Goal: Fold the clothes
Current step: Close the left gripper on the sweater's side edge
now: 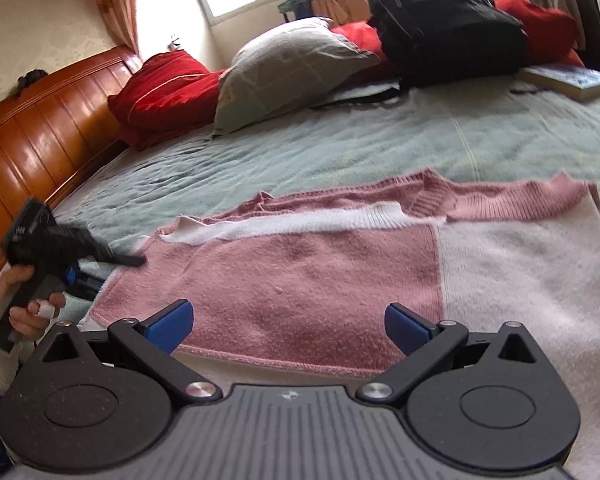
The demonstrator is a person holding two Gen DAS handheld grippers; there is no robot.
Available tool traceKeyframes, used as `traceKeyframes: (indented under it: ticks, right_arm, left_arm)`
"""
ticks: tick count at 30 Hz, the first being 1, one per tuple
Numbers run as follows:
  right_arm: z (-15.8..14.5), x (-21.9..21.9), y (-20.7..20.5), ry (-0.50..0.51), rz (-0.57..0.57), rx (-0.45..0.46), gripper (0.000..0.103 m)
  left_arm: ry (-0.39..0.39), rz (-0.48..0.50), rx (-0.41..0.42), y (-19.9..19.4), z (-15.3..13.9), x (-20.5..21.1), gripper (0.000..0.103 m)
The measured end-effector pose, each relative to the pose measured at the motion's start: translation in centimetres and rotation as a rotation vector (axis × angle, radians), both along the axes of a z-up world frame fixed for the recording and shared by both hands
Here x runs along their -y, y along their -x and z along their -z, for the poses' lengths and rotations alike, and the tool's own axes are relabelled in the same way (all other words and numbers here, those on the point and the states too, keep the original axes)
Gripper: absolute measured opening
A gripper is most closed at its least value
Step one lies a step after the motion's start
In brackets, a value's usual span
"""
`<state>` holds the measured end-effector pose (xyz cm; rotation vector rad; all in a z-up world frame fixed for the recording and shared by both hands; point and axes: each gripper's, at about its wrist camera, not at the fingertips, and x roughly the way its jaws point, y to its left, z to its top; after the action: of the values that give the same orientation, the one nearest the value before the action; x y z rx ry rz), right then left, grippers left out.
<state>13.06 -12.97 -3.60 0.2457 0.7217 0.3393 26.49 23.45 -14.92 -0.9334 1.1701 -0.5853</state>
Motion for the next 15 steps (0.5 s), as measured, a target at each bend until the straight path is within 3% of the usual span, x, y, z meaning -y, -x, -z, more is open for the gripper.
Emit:
traceKeyframes:
  ticks: [1, 2, 3, 4, 5, 6, 9, 11, 15]
  right_arm:
    - [0.1, 0.0, 0.0, -0.002, 0.001, -0.003, 0.103]
    - [0.1, 0.0, 0.1, 0.001, -0.003, 0.001, 0.103]
    - [0.0, -0.1, 0.1, 0.004, -0.006, 0.006, 0.103]
    - [0.0, -0.1, 0.1, 0.008, -0.005, 0.009, 0.103]
    - [0.1, -0.2, 0.0, 0.01, -0.002, 0.009, 0.103]
    - [0.1, -0.2, 0.0, 0.011, -0.002, 0.009, 0.103]
    - [0.3, -0.3, 0.0, 0.011, -0.008, 0.006, 0.103]
    - [0.3, -0.3, 0.0, 0.02, -0.009, 0.008, 0.103]
    - [0.4, -0.2, -0.2, 0.007, -0.004, 0.011, 0.103]
  left_arm:
    - [0.018, -0.003, 0.005, 0.4, -0.3, 0.0, 0.025]
    - [0.026, 0.004, 0.02, 0.7, -0.7, 0.3, 0.031]
    - [-0.001, 0.044, 0.068, 0.9, -1.7, 1.2, 0.047]
    - [-0.025, 0.078, 0.104, 1.0, -2.4, 2.0, 0.056]
    - [-0.04, 0.091, 0.1, 0.7, -2.3, 2.5, 0.057]
    - [-0.049, 0.095, 0.088, 0.4, -2.2, 2.8, 0.052]
    - [-0.032, 0.044, 0.002, -0.5, -0.5, 2.0, 0.025]
    - [-0.021, 0.032, 0.013, -0.2, -0.1, 2.0, 0.025]
    - [-0.091, 0.055, 0.046, 0.0, -1.2, 3.4, 0.027]
